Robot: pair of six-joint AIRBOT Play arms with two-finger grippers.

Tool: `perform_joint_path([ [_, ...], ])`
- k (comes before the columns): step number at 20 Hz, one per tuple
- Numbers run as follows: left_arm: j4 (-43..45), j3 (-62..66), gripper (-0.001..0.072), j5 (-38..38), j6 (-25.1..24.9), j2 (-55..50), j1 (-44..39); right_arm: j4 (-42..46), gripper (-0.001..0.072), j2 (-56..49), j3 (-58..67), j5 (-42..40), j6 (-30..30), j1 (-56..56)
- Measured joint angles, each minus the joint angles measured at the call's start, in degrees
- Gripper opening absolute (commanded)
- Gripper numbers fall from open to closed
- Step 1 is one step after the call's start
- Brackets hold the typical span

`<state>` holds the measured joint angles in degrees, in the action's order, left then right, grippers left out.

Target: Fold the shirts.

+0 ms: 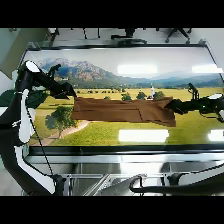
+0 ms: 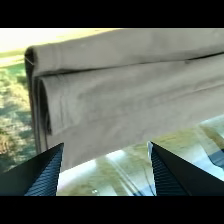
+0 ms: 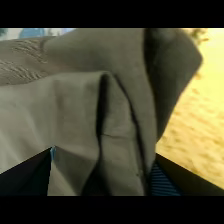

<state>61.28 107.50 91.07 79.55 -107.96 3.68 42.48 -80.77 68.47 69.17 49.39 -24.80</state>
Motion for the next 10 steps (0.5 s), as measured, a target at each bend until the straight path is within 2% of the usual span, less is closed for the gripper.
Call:
perform_joint_path([
  [1,-0.26,0.15,0.0591,0.15,0.15,0.52,-0.46,0.17,0.0294,-0.90,0.00,-0.02,0.00,0.55],
  [2,-0.87,0.24,0.0581,0.28,0.22,0.96,-1.01,0.39,0.0112,-1.60,-0.04,0.15,0.00,0.96],
  [3,-1.99,0.31,0.0241,0.26,0.44,1.40,-1.77,1.03,0.0017,-2.08,-0.07,0.24,-0.09,1.40],
  [4,-3.15,0.35,0.0018,0.20,0.44,1.77,-2.67,0.83,0.0017,-2.38,-0.07,0.96,-0.24,1.68],
  [7,-6.54,0.42,0.0011,-2.40,-0.07,2.21,-7.15,1.36,0.0016,-2.19,0.83,1.86,-0.66,2.21],
  [10,-8.72,0.44,0.0011,-8.13,-0.57,0.81,-14.84,2.29,0.0015,-0.26,4.28,4.46,0.17,2.32],
])
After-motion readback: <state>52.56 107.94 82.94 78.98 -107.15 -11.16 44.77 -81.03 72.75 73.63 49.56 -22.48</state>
